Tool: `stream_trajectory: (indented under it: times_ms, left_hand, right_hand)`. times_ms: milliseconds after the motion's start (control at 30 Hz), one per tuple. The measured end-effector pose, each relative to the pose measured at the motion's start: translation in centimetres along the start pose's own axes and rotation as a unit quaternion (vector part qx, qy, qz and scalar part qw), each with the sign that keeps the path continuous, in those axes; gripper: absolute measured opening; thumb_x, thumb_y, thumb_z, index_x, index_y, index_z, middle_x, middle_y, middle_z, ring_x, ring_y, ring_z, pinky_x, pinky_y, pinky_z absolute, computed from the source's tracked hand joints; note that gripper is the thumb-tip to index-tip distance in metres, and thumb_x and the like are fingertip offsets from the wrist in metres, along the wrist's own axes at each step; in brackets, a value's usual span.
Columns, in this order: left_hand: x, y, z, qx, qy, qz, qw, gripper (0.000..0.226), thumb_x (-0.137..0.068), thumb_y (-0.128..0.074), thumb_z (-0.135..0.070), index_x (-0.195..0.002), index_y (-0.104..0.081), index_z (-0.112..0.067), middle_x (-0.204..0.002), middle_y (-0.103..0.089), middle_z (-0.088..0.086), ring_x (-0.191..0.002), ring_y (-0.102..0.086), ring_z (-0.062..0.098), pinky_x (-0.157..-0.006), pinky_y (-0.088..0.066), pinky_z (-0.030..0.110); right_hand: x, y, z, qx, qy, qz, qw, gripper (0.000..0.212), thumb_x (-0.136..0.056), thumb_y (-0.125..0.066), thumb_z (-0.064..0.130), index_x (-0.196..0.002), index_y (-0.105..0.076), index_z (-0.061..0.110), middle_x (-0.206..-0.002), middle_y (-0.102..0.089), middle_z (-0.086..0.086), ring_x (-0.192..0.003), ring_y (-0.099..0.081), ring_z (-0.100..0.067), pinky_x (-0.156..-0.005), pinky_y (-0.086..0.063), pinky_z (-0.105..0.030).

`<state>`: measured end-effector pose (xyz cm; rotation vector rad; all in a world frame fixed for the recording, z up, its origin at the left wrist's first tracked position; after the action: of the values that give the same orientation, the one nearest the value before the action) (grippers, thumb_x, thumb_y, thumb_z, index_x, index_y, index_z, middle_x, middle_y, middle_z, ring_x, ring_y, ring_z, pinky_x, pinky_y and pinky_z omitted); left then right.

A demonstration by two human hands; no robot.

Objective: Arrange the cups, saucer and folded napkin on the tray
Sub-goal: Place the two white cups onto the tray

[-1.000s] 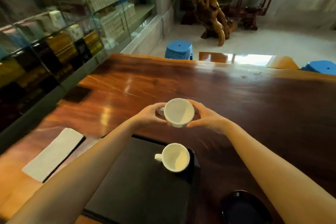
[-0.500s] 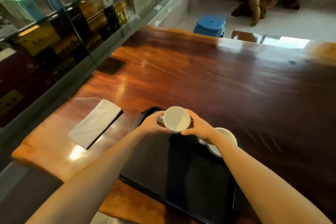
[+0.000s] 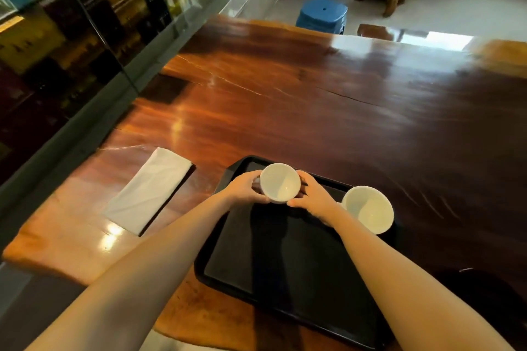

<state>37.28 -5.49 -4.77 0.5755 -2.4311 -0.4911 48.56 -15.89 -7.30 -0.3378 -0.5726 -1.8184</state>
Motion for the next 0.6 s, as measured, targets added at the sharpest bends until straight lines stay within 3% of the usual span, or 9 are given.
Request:
stream_trajectory:
  times_ms: [167,333,500,600]
  left_hand:
    - [-0.4,0.4,0.3,0.0,0.006,0.002,1.0,0.065,-0.075,-0.074,-0.008,-0.133,-0.048,-0.017,-0.134,-0.053,0.004,-0.123,-0.048,0.021,-0.105,-0.041,0.04]
    - [-0.4,1.0,0.7,-0.054,0.022,0.023,0.998,0.068,-0.077,-0.072,-0.01,-0.138,-0.042,-0.018,-0.138,-0.05,0.003,-0.127,-0.045,0.022,-0.105,-0.036,0.037]
    - [0.4,4.0,-0.6,-0.144,0.028,0.027,0.989,0.076,-0.081,-0.071,-0.016,-0.145,-0.03,-0.014,-0.136,-0.052,0.007,-0.124,-0.05,0.023,-0.101,-0.04,0.034]
    - [0.5,5.5,-1.3,-0.145,0.047,0.025,0.988,0.066,-0.084,-0.068,-0.023,-0.141,-0.037,-0.013,-0.132,-0.055,0.008,-0.118,-0.054,0.023,-0.1,-0.044,0.034]
  right_hand:
    - [-0.5,-0.3,0.1,0.002,-0.004,-0.012,1.0,0.081,-0.075,-0.07,-0.005,-0.142,-0.03,0.016,-0.142,-0.042,-0.006,-0.131,-0.041,-0.022,-0.107,-0.038,-0.039]
    - [-0.9,-0.2,0.8,0.075,-0.018,-0.038,0.996,0.086,-0.074,-0.075,0.007,-0.145,-0.027,0.017,-0.148,-0.037,-0.007,-0.134,-0.04,-0.027,-0.109,-0.037,-0.052]
    - [-0.4,1.1,2.9,0.17,-0.056,-0.046,0.983,0.082,-0.079,-0.073,0.014,-0.146,-0.025,0.012,-0.151,-0.033,-0.012,-0.134,-0.04,-0.03,-0.11,-0.036,-0.046]
    - [0.1,2.2,3.5,0.224,-0.089,-0.02,0.97,0.074,-0.082,-0.07,0.016,-0.144,-0.03,0.01,-0.147,-0.038,-0.013,-0.132,-0.041,-0.029,-0.109,-0.038,-0.041]
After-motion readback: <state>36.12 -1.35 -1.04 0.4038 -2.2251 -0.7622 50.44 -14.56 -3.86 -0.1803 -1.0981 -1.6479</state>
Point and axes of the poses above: each hand's wrist, its own x-axis away from the middle knuckle, its own y-axis out of the back of the hand, z = x × y, the point moved 9 cm from there along -x, towards the middle knuckle
